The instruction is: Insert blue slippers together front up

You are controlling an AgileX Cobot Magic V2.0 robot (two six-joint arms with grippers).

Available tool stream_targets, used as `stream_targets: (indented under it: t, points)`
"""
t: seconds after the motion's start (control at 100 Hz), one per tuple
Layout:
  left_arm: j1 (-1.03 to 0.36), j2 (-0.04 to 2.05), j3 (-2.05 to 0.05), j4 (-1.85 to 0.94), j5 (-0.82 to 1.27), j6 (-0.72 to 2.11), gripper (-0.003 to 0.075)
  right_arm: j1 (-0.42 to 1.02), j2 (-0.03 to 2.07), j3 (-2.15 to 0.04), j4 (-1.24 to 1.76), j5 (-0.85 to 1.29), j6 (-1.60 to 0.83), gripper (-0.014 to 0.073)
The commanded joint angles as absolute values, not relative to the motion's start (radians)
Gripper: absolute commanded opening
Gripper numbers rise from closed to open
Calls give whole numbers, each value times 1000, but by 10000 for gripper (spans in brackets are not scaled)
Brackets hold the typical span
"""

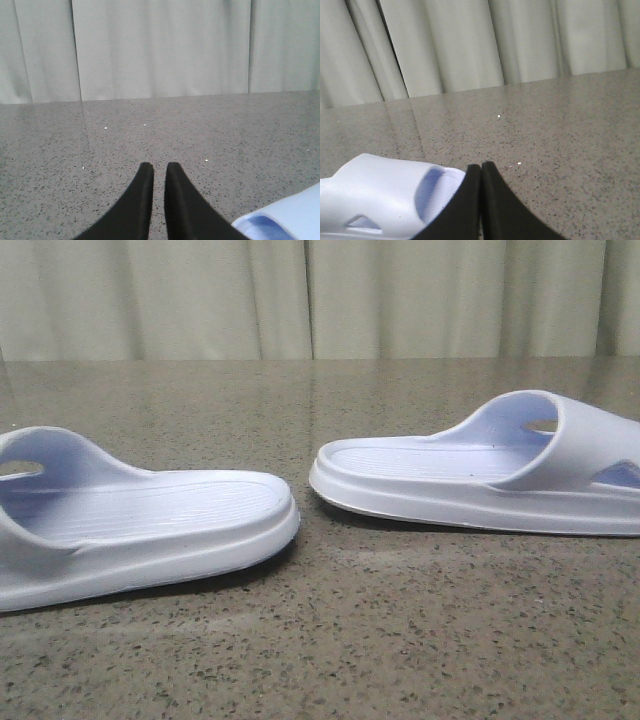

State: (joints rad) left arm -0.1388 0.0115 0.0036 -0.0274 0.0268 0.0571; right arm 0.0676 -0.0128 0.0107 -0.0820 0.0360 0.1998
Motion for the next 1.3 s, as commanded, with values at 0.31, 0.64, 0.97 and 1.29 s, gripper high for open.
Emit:
stream_targets:
  t: [0.31,0.64,0.97,1.29]
  points:
    - [-149,20,2,-368,-112,46,15,66,-29,7,-29,-76,205,-102]
    - [-149,36,-186,-650,163,46,15,66,11,-261,0,260,205,-99]
    - [-147,341,-466,-689,432,45,15,66,297,-547,22,489,205,-98]
    - [-147,444,-496,-689,452,45,69,66,389,-575,87,490,205,-85]
